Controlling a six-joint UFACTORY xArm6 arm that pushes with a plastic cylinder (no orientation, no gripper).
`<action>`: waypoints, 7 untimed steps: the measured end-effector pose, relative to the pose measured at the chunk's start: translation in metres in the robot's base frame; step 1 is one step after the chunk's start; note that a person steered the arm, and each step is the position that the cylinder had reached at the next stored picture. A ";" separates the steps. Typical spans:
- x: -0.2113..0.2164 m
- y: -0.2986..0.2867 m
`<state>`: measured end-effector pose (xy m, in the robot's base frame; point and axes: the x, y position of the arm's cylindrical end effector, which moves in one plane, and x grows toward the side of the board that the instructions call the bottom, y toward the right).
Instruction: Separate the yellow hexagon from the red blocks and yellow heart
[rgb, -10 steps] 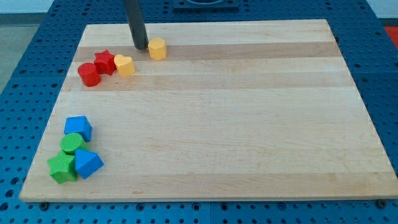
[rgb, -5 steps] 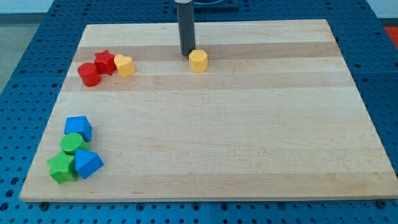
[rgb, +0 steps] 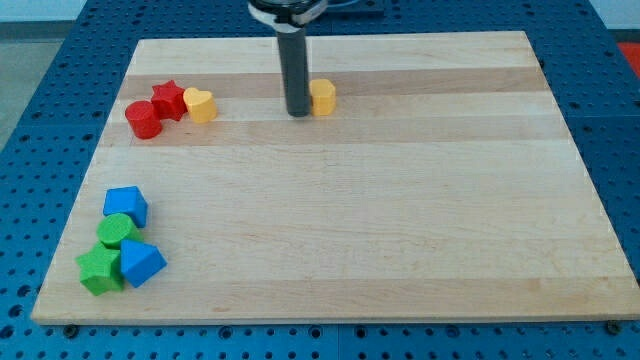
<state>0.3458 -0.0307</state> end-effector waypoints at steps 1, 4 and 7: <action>-0.003 0.055; -0.013 0.226; -0.008 0.068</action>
